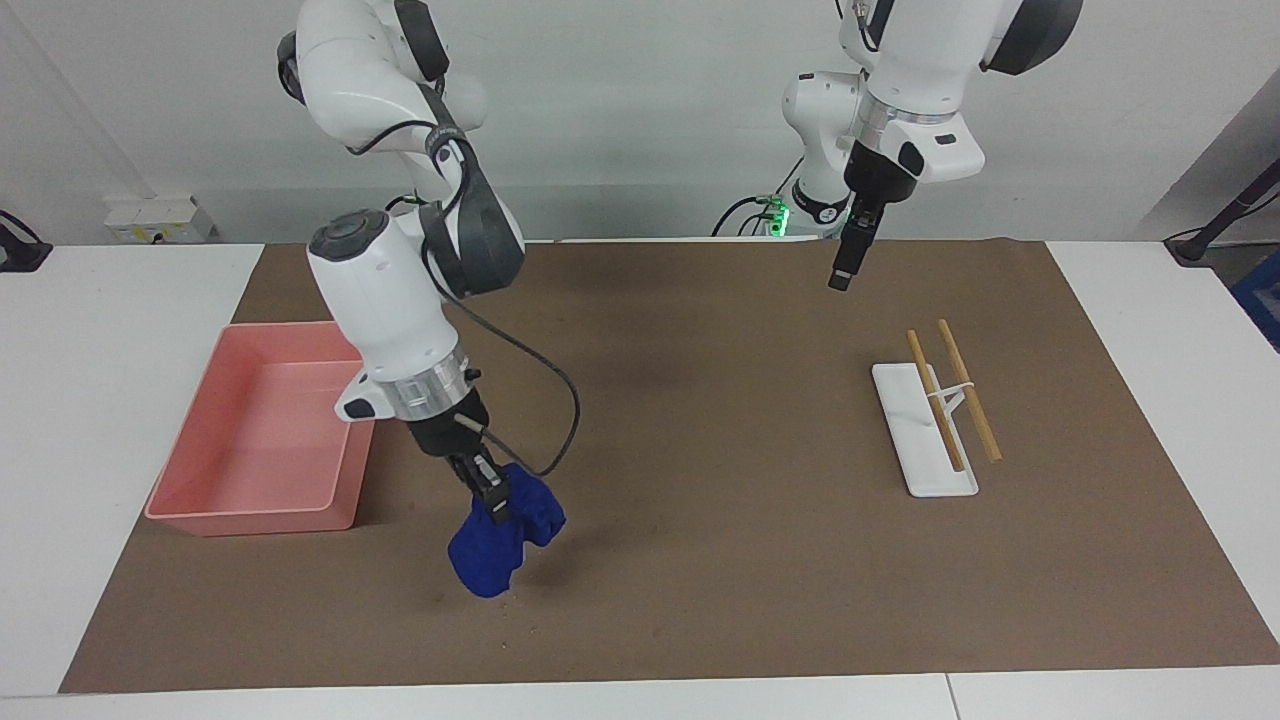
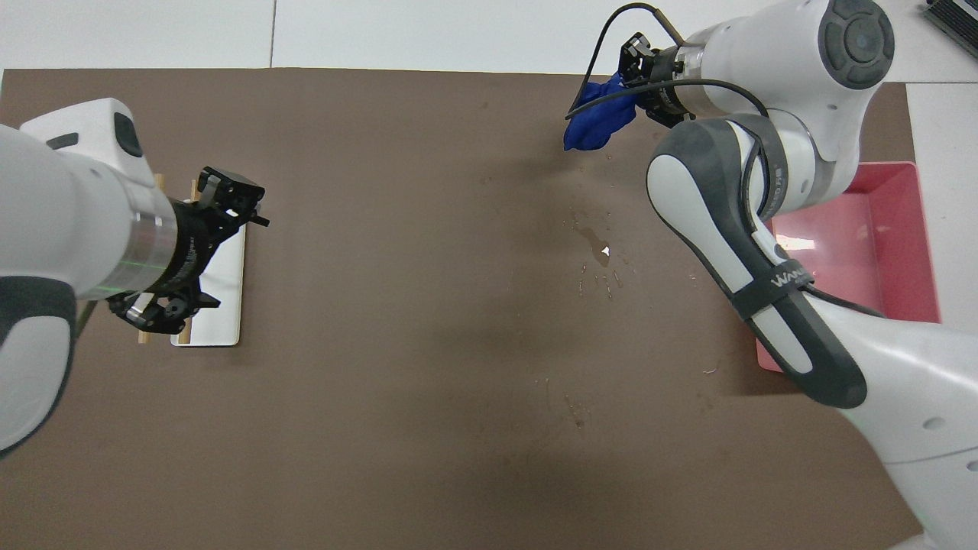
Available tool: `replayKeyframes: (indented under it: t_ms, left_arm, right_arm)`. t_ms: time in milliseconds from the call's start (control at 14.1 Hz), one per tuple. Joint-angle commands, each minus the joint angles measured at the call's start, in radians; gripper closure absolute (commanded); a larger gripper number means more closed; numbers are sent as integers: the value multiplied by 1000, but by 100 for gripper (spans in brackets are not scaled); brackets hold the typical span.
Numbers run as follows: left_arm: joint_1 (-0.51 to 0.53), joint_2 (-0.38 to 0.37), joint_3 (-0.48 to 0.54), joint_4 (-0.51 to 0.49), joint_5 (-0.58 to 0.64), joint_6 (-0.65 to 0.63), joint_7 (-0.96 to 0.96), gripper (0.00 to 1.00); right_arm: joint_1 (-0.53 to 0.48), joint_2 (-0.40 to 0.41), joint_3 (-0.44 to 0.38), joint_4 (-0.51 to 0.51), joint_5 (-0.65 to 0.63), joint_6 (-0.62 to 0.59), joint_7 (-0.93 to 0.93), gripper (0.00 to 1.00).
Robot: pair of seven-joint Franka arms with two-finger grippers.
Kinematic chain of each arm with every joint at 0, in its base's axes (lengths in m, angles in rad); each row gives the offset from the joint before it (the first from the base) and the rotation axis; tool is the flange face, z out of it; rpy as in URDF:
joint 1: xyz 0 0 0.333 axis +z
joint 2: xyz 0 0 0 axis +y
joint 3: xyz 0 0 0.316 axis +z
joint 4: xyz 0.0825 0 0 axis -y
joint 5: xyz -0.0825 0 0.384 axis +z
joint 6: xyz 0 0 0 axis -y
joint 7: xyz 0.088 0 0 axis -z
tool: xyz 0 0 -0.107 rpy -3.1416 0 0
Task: Wipe water with towel using both arms
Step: 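Carry the towel away with the right gripper while the left gripper withdraws, then swing the towel with the right gripper toward the pink bin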
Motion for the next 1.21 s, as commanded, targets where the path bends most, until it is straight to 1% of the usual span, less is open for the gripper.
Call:
replayKeyframes:
  t_ms: [0,71,142,284,355,497,640,711,782,995,1066,1137]
  left_arm:
    - [99,-34,-11,-34,-2,-15,259,0]
    - [114,-34,-11,-34,-1,-17,351,0]
    - [132,-34,-10,-34,-1,-17,433,0]
    - [148,-34,-5,-41,7,-14,602,0]
    - [178,-34,-5,-41,12,-14,698,0]
    - [208,-22,-3,-35,16,-15,830,0]
    - [229,1,-6,-22,79,-15,865,0]
    - [231,29,-6,4,108,-28,884,0]
    - [234,58,-6,49,110,-43,892,0]
    - [234,167,-5,191,113,-116,892,0]
    - [232,175,-3,205,113,-132,892,0]
    - [228,167,-6,199,113,-152,892,0]
  right_arm:
    - [6,213,1,258,-48,28,-104,100]
    - [13,229,1,250,-60,86,-128,100]
    - [16,232,1,220,-75,117,-126,100]
    - [20,218,2,148,-85,142,-118,100]
    - [18,203,2,90,-83,135,-100,100]
    - [9,136,4,-45,-79,119,-64,100]
    - [-8,82,4,-160,-79,119,-64,100]
    - [-14,67,4,-196,-79,115,-63,100]
    - [-14,51,4,-221,-77,93,-61,100]
    - [-13,11,4,-271,-69,-35,-15,100]
    - [-13,-10,4,-296,-69,-75,-15,100]
    - [-13,-33,5,-329,-69,-97,-17,100]
